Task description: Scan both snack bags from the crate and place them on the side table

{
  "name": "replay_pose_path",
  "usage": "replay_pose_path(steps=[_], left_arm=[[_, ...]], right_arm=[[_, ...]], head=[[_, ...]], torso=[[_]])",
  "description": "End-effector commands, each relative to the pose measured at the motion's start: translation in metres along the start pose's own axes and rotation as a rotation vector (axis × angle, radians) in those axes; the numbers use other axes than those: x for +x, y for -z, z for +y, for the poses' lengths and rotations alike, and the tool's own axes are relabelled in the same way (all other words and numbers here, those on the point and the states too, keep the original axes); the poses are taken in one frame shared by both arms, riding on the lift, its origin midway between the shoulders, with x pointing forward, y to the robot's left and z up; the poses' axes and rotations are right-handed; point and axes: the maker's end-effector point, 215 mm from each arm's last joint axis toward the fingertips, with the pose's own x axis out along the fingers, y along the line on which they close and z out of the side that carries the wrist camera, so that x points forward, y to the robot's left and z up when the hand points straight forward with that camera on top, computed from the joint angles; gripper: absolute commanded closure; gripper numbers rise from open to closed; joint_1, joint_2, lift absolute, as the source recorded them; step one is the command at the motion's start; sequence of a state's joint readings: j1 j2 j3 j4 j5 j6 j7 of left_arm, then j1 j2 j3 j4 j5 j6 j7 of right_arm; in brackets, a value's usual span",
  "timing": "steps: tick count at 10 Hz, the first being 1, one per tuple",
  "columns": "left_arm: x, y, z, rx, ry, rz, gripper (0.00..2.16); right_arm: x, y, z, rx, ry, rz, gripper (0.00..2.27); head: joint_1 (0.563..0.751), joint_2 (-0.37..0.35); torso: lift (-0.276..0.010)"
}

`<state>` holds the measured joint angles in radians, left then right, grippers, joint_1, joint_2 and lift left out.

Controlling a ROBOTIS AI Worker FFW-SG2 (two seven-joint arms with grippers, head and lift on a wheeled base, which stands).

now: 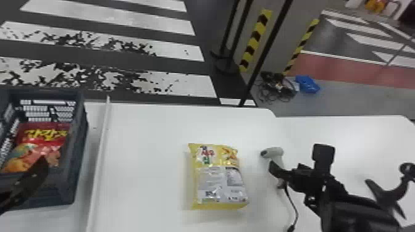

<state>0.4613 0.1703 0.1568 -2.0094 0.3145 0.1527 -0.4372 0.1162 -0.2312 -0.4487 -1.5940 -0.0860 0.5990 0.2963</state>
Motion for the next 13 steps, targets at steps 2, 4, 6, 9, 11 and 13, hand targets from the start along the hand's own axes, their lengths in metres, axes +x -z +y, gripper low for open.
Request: replay_pose_path(steps=[2, 4, 6, 9, 11, 13], left_arm=[[-0.001, 0.001, 0.000, 0.000, -0.001, 0.002, 0.08], [-0.001, 0.000, 0.001, 0.000, -0.002, 0.001, 0.08], [-0.001, 0.000, 0.001, 0.002, -0.002, 0.002, 0.08], [0.000, 0.001, 0.002, 0.001, -0.002, 0.002, 0.08], [0.001, 0.002, 0.002, -0.001, -0.003, 0.002, 0.08], [0.001, 0.003, 0.003, -0.002, -0.004, 0.005, 0.08]], right_arm=[[-0.039, -0.003, 0.030, 0.089, -0.121, 0.013, 0.05], [-0.065, 0.022, 0.075, 0.207, -0.302, 0.137, 0.07], [-0.084, 0.041, 0.111, 0.282, -0.433, 0.239, 0.08], [-0.084, 0.049, 0.139, 0.283, -0.505, 0.289, 0.08], [-0.081, 0.056, 0.157, 0.277, -0.543, 0.317, 0.08], [-0.074, 0.065, 0.166, 0.261, -0.556, 0.352, 0.08]], head=[[0.695, -0.307], [0.695, -0.275], [0.695, -0.221], [0.695, -0.168], [0.695, -0.142], [0.695, -0.124]], torso=[[-0.095], [-0.095], [-0.095], [-0.095], [-0.095], [-0.095]])
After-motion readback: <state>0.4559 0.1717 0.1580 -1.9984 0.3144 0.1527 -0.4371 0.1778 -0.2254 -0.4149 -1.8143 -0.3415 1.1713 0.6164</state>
